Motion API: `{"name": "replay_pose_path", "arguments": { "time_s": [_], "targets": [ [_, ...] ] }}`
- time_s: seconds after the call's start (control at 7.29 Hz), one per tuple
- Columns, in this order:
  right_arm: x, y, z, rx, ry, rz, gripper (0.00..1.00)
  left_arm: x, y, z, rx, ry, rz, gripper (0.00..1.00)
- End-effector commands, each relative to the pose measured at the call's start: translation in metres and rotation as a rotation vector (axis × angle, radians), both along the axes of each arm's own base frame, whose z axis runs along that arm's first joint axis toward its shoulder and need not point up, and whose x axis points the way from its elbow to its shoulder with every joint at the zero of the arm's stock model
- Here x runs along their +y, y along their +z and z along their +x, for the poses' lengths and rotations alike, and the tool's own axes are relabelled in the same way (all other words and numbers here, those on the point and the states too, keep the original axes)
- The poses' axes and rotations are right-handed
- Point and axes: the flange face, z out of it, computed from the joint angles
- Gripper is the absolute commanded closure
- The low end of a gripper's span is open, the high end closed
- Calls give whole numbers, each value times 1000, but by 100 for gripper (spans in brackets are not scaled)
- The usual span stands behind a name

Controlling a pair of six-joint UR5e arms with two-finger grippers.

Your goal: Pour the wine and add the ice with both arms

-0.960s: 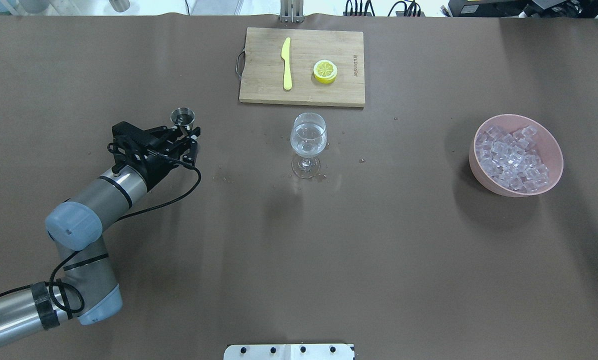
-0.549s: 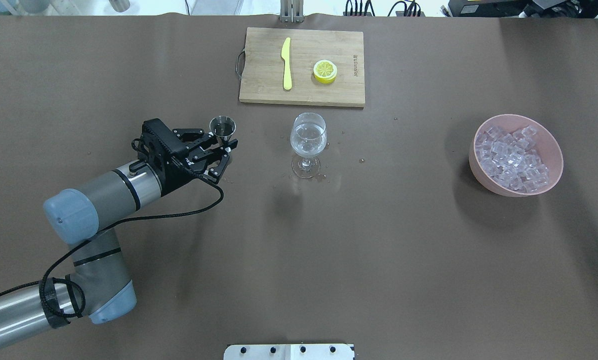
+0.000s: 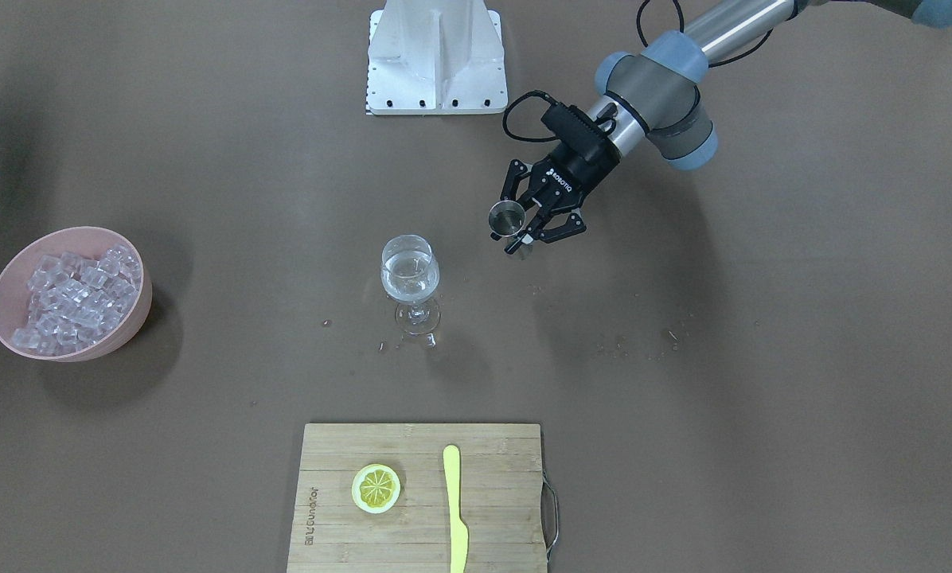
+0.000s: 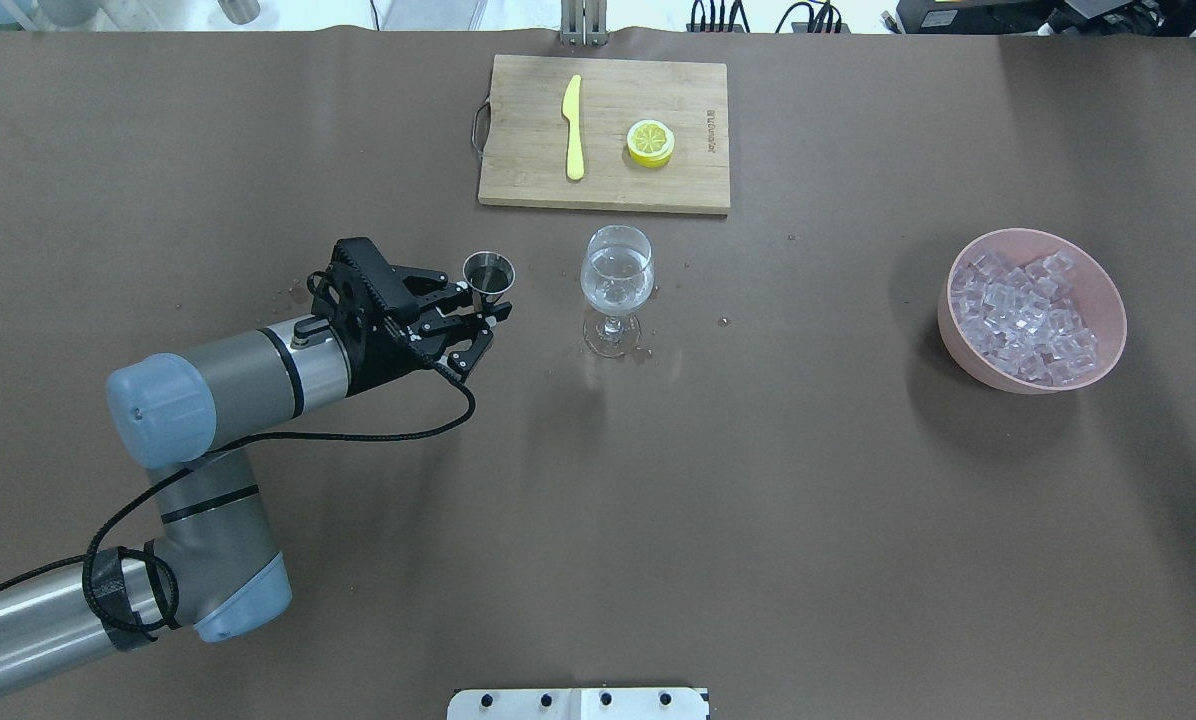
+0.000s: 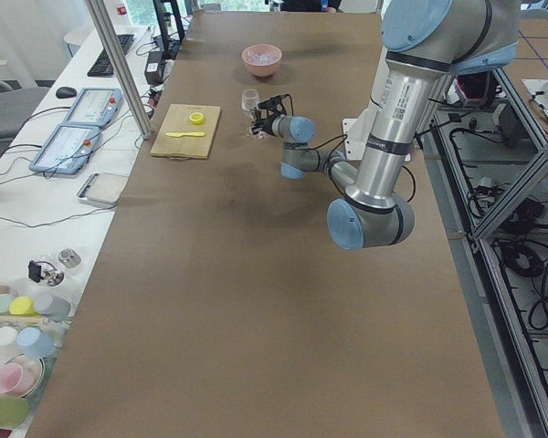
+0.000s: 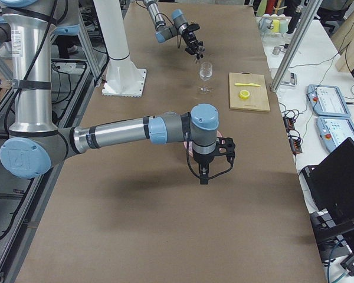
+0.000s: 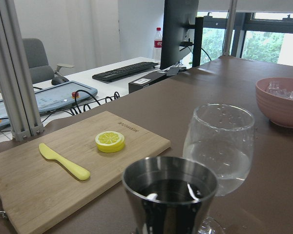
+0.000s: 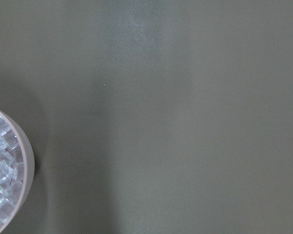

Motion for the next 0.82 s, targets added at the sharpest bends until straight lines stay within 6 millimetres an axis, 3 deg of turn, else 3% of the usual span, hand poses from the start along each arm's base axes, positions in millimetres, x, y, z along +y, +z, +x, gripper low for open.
{"name": "replay_pose_path", "arguments": {
  "time_s": [0.0,0.27,0.55,0.69],
  "targets": [
    [2,2,0,0,0,-4,0,3,-36,5,-80,53,24,100],
    [2,2,0,0,0,-4,0,10,-68,-4,-154,69,-16,100],
    [2,3,0,0,0,-6,0,4,-106,9,-231,72,-54,100],
    [2,2,0,0,0,-4,0,1,-115,13,-267,72,-56,100]
  ]
}}
